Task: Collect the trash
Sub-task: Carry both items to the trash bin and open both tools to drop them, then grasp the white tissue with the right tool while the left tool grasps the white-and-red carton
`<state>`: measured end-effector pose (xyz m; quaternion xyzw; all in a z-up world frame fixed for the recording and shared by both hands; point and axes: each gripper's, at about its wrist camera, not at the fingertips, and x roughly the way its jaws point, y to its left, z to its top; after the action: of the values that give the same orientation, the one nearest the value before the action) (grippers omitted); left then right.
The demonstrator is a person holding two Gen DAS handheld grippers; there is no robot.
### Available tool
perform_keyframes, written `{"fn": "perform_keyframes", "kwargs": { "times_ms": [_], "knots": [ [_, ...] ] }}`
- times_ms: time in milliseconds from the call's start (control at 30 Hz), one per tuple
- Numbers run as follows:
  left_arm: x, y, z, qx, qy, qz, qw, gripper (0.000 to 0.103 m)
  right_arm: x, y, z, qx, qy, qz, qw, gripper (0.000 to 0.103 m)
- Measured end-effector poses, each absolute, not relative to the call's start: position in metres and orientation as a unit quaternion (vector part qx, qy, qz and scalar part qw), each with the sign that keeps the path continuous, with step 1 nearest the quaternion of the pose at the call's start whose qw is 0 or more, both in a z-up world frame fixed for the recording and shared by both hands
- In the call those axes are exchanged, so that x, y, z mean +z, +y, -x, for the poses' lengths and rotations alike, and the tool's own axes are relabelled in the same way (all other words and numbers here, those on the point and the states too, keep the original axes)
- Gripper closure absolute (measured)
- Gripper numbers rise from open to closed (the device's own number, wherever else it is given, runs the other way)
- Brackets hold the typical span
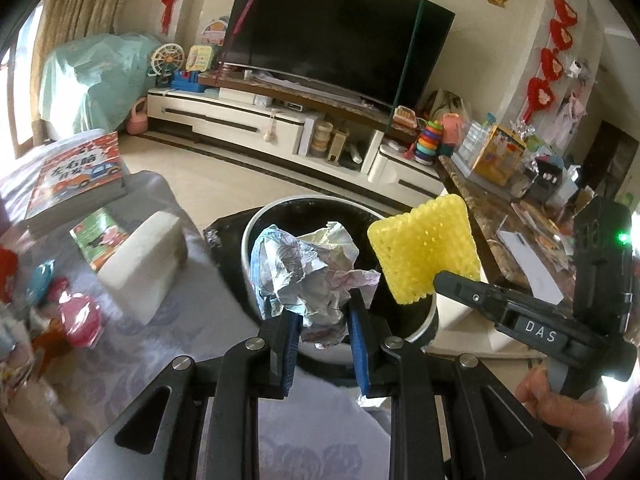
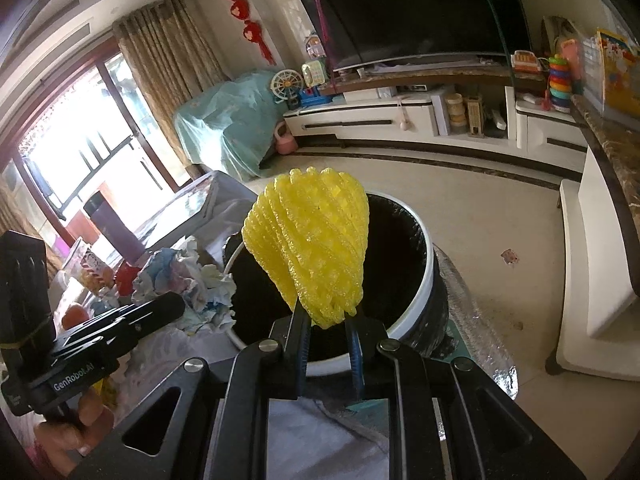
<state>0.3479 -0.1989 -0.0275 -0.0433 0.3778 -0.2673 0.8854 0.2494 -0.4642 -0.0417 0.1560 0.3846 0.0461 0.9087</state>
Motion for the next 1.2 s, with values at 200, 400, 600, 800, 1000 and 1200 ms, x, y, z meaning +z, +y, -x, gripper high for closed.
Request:
{"fn": "perform_keyframes", "kwargs": {
  "times_ms": [200, 400, 600, 800, 1000, 1200],
  "knots": [
    [-0.030, -0.220, -0.367, -0.267, 0.388, 0.035, 0.881, 0.080, -0.046, -0.472, -0.266, 0.041, 0.397, -0.151, 0.904, 0.086],
    [-0.033, -0.228, -0.379, -0.260, 0.399, 0.039, 0.878, 0.057, -0.055, -0.476, -0.277, 0.037, 0.422, -0.152, 0.893, 0.078],
    [-0.040, -0.220, -0.380, -0.248, 0.408, 0.075, 0.875, 0.047, -0.052, -0.479, -0.279, 0.041, 0.431, -0.150, 0.889, 0.061],
    [-0.040, -0.199, -0.346, -0.239, 0.408, 0.108, 0.874, 0.046, -0.041, -0.468, -0.260, 0.049, 0.423, -0.145, 0.893, 0.046],
    [-0.032, -0.158, -0.269, -0.219, 0.382, 0.106, 0.891, 0.044, -0.031, -0.436, -0.220, 0.072, 0.405, -0.155, 0.898, 0.023],
    [-0.031, -0.107, -0.189, -0.158, 0.363, 0.098, 0.913, 0.039, -0.025, -0.385, -0.190, 0.122, 0.390, -0.154, 0.900, 0.014]
  ]
}}
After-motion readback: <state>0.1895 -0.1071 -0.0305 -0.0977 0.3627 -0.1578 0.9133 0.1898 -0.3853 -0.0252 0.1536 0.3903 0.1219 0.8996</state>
